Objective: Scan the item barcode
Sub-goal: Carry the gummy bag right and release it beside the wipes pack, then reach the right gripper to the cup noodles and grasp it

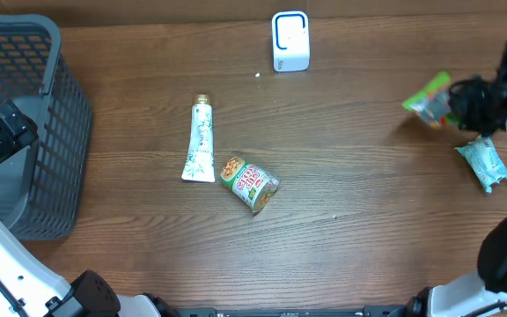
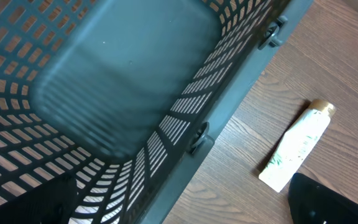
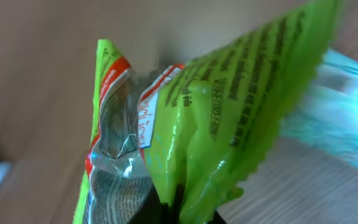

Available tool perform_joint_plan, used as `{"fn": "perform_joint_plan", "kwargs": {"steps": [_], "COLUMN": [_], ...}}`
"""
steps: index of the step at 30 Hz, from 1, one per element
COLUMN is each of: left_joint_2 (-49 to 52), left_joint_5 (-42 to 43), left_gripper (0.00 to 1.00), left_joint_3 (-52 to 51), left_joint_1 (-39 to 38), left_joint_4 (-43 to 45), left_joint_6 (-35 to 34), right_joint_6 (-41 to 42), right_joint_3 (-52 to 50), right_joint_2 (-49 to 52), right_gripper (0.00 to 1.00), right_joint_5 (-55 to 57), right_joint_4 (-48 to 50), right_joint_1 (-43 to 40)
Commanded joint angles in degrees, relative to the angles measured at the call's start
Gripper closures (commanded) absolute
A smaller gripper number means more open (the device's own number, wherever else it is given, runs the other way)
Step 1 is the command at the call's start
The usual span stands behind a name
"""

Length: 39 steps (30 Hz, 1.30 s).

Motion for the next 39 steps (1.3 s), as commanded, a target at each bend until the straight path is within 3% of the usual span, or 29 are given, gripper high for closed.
{"fn": "perform_joint_plan", "kwargs": {"steps": [1,2,4,5,6,15,21,25,27,39], "left_joint_2": [0.0,0.0,0.0,0.0,0.0,0.0,0.0,0.0,0.0,0.0], "left_joint_5": [0.3,0.3,0.3,0.3,0.3,0.3,0.3,0.3,0.3,0.3], "left_gripper": [0.0,0.0,0.0,0.0,0.0,0.0,0.0,0.0,0.0,0.0], "left_joint_3": [0.1,0.1,0.1,0.1,0.1,0.1,0.1,0.1,0.1,0.1], "left_joint_1": [0.1,0.1,0.1,0.1,0.1,0.1,0.1,0.1,0.1,0.1], "left_joint_4": [0.1,0.0,0.1,0.0,0.1,0.0,0.1,0.0,0.1,0.0], "left_joint_6": [0.9,0.9,0.9,0.9,0.9,0.9,0.9,0.9,0.9,0.9], "right_joint_6": [6.5,6.5,6.2,4.6,3.1,-6.7,-15.8,-17.0,-19.8,-16.2], "right_joint_3": [-4.3,-5.2,-5.5,-5.5,-5.4,0.1,3.1,3.1,3.0,-0.4], "right_joint_2": [-0.5,-0.5,-0.5,-0.5,-0.5,-4.9,-12.7,-14.3,-13.3,-7.2], "right_gripper": [0.92,0.73,0.21,0.03,0.0,0.0,0.0,0.0,0.0,0.0], "right_joint_5": [3.1,3.0,2.7,1.6,0.1,-15.4,-25.9,-29.5,-28.6,-21.8], "right_joint_4": [4.2,5.0,5.1,5.1,5.1,1.7,0.1,-1.2,-4.7,-5.4], "right_joint_1": [-4.2,-5.2,-6.5,-7.1,-7.6,-7.2,-0.6,8.3,17.9,47.0]}}
